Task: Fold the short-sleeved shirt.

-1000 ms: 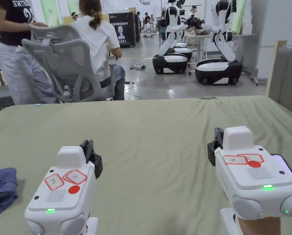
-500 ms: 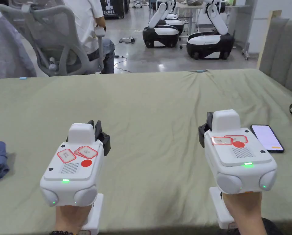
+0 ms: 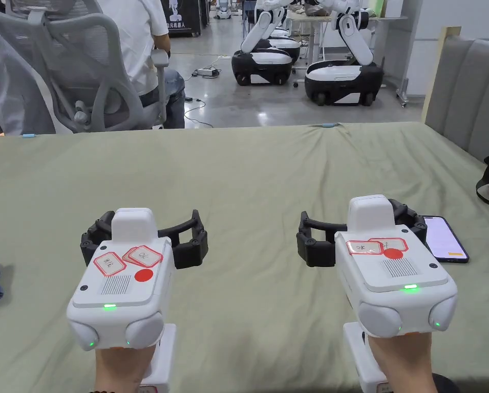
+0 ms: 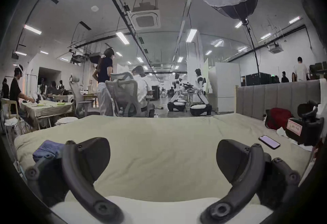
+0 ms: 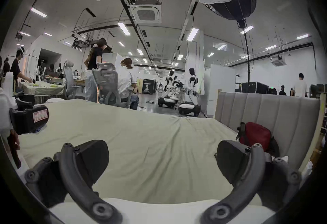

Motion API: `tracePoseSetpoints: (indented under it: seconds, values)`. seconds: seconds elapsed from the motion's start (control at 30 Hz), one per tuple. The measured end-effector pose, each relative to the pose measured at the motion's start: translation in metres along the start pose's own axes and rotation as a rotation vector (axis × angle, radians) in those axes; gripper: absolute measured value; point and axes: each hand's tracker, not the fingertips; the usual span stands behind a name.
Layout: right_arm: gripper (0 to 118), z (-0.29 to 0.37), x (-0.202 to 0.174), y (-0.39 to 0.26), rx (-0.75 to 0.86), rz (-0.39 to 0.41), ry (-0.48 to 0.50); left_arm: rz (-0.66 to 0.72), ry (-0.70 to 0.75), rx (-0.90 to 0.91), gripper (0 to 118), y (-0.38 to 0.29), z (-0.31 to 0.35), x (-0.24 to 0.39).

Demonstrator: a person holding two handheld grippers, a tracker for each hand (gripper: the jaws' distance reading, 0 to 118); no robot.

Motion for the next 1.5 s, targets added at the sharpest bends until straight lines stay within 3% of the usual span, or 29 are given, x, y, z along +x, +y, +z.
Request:
tracePoseSetpoints:
  seconds: [1.5]
  values:
    - [118,0.011,-0.008,0.002,0.011,-0.02,-0.007,-0.05,0.017,-0.026,118,-0.009,0.013,-0.001]
